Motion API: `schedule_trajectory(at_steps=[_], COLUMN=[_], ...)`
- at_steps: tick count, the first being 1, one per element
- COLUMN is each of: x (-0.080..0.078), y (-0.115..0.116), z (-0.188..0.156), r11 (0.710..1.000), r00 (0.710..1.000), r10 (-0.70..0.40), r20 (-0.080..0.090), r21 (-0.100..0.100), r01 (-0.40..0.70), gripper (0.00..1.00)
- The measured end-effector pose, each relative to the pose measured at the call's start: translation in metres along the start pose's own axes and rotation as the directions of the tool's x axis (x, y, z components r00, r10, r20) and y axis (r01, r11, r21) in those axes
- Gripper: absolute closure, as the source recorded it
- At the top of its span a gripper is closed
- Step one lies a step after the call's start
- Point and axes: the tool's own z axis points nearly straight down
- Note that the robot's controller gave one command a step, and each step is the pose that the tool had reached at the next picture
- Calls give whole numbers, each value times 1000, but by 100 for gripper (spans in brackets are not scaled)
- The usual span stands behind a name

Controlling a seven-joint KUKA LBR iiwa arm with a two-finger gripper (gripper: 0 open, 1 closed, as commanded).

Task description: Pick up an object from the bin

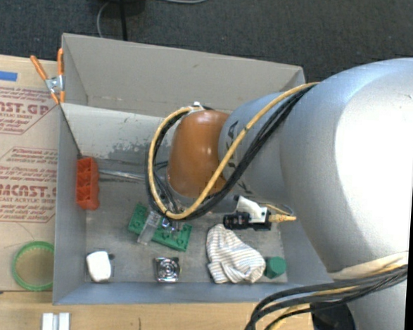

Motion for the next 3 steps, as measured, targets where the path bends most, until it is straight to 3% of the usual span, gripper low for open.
schedule_trajectory(at_steps=[2,3], x=[-7,-32], y=[-14,-44], z=[11,1], r11=[998,995], r00=[998,995], r10=[68,95], r20=[3,5], r21=[-8,-9], r01=[-68,-95], gripper=[100,100])
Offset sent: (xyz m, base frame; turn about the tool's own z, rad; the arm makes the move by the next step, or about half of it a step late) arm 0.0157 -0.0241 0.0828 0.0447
